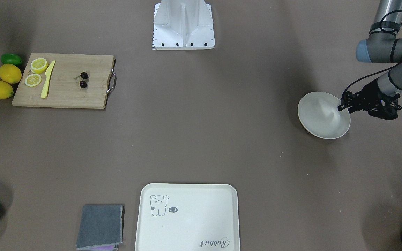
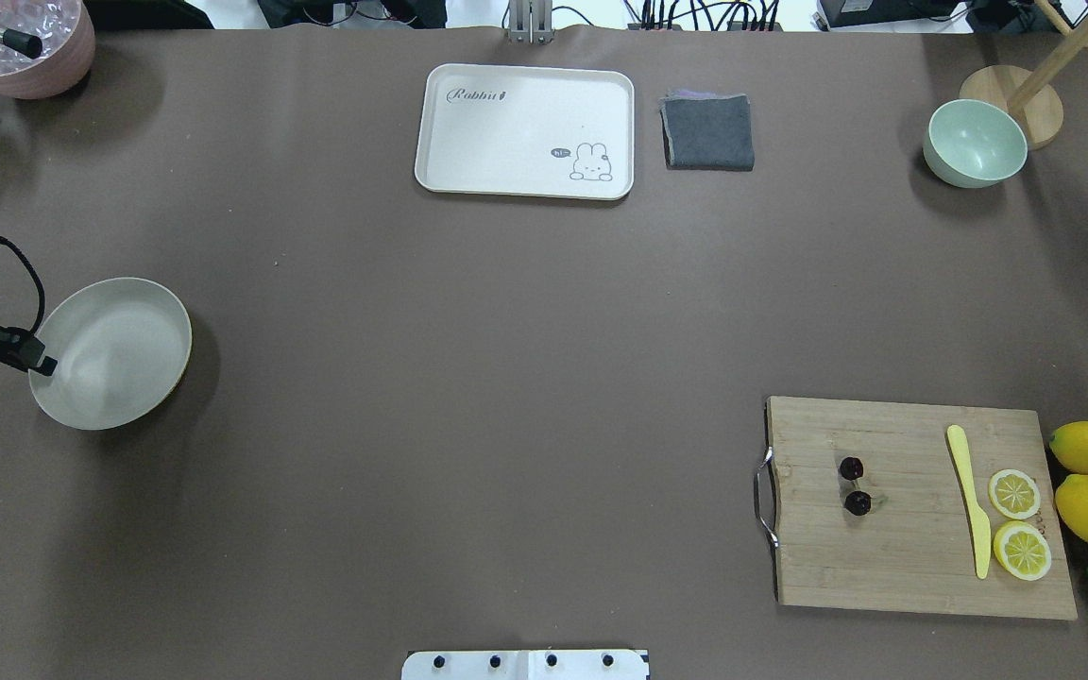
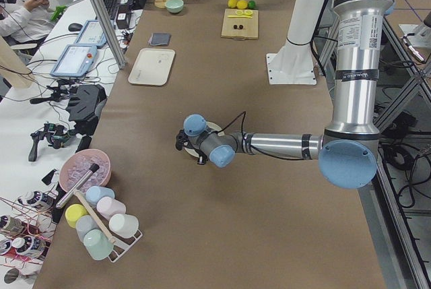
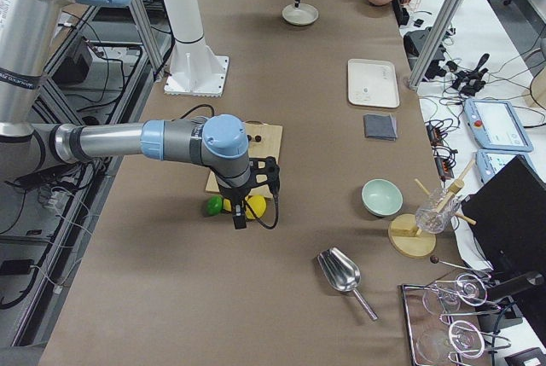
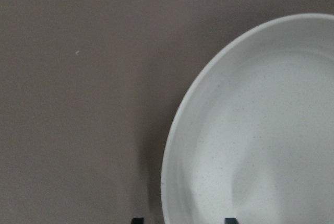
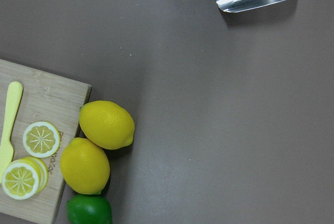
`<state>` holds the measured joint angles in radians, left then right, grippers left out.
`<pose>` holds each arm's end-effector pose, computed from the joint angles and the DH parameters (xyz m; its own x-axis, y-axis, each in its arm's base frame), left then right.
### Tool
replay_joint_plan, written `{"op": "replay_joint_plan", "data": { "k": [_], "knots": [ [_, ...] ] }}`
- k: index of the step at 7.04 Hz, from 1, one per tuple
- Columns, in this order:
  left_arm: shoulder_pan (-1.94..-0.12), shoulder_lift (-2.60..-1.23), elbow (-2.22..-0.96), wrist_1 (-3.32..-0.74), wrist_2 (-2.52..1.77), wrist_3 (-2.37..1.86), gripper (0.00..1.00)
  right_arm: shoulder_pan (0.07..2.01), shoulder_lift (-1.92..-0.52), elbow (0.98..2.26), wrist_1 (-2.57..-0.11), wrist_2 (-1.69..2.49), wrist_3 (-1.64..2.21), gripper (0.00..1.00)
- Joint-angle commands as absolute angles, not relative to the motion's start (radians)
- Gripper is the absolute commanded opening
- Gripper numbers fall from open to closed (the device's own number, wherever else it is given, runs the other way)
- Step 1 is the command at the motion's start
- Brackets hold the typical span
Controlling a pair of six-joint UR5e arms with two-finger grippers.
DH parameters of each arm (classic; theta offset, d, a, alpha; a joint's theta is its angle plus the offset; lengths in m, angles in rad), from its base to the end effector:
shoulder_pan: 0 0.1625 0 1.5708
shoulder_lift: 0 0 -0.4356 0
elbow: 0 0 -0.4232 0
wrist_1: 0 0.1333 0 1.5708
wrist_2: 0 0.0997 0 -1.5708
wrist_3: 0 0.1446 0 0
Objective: Place red cherry on plate
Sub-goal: 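Lower the left gripper to the rim of the white plate and grip it, then slide the white plate with the left gripper toward the table centre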
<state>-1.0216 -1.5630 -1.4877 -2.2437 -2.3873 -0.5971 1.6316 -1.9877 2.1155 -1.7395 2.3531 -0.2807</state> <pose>0.2663 -0.4886 0.6644 0.5553 0.1776 -0.8125 -0.1498 0.9823 0.1123 0.0519 -0.3362 0.6134 0.6954 -0.2072 0.6881 0.1373 0.9782 0.1558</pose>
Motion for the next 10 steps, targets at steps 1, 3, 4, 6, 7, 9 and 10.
{"op": "replay_joint_plan", "data": {
  "k": [1, 3, 4, 6, 7, 9, 10],
  "knots": [
    [-1.022, -1.56, -1.486, -2.259, -2.39, -0.591, 0.0, 1.634, -1.983, 2.118, -1.74, 2.353, -0.281, 1.0],
    [-1.022, -1.558, -1.453, -2.335, -2.448, -0.6, 0.0, 1.637, -1.985, 2.125, -1.74, 2.353, -0.281, 1.0],
    [-1.037, -1.583, -1.46, -2.309, -2.52, -0.657, 0.0, 1.637, -1.983, 2.125, -1.738, 2.353, -0.281, 1.0],
    [-1.097, -1.673, -1.508, -2.208, -2.635, -0.761, 0.0, 1.638, -1.983, 2.125, -1.74, 2.35, -0.281, 1.0],
    [-1.092, -1.705, -1.607, -2.077, -2.637, -0.781, 0.0, 1.64, -1.982, 2.125, -1.738, 2.35, -0.281, 1.0],
    [-1.06, -1.802, -1.78, -1.884, -2.626, -0.891, 0.0, 1.643, -1.982, 2.125, -1.738, 2.352, -0.281, 1.0],
    [-0.963, -1.837, -1.82, -1.884, -2.602, -1.019, 0.0, 1.644, -1.983, 2.125, -1.738, 2.346, -0.281, 1.0]
  ]
}}
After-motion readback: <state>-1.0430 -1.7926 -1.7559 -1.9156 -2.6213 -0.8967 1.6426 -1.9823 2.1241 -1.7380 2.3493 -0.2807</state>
